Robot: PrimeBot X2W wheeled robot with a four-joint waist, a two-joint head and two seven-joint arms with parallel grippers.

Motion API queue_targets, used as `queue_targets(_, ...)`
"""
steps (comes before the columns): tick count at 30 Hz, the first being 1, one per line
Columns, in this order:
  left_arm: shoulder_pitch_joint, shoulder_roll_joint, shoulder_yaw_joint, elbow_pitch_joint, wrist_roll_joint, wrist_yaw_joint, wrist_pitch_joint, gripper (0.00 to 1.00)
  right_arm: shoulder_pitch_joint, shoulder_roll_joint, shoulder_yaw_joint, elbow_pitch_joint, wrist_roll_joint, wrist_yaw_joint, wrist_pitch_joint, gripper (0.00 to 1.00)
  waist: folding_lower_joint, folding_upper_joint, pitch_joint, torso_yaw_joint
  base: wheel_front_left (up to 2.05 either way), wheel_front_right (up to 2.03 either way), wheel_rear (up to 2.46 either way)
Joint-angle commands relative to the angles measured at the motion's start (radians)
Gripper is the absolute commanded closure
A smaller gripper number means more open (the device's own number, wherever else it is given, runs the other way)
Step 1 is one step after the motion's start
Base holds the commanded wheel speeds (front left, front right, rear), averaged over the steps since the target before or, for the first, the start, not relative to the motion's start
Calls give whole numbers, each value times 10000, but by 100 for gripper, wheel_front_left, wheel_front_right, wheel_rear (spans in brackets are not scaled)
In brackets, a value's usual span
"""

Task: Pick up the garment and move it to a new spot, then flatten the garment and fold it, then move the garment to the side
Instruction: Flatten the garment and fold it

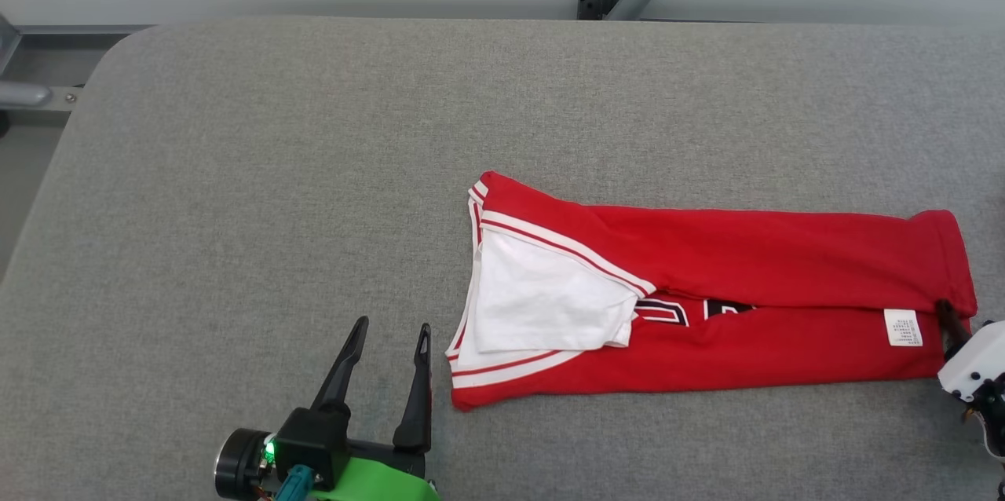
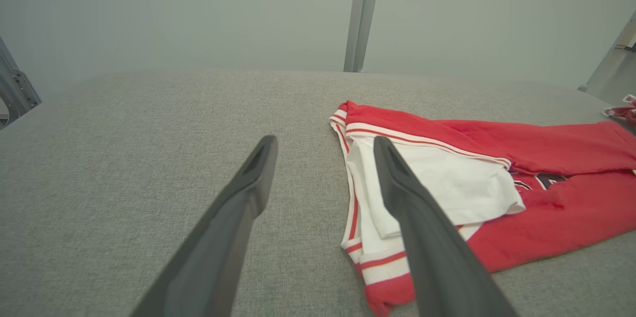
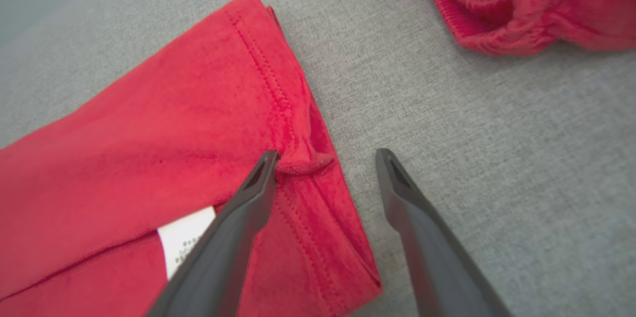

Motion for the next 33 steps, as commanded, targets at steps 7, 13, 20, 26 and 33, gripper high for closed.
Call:
queue_targets(7, 149, -158, 298, 61, 271, -322, -22, 0, -284, 24, 437, 54, 12, -10, 47, 100, 1, 0, -4, -191, 0, 0, 0)
queue_targets(13, 133, -226, 391, 121, 415, -502, -24, 0, -405, -393, 593, -174, 153, -10, -146, 100, 1, 0, -34, -372, 0, 0, 0)
queue_targets(20, 39, -268, 470, 166, 528, -605, -22, 0, -593, -803, 852, -587, 204, -10, 2, 100, 1, 0, -12, -569, 0, 0, 0)
queue_targets(26, 2, -304, 419, 279, 547, -692, -22, 0, -646, -943, 1186, -1952, 712, -5, 704, 100, 1, 0, -105, -633, 0, 0, 0)
queue_targets(33, 105, -331, 295, 418, 372, -743, -22, 0, -396, -905, 1448, -4250, 1066, -2, 1790, 100, 1, 0, -392, -344, 0, 0, 0)
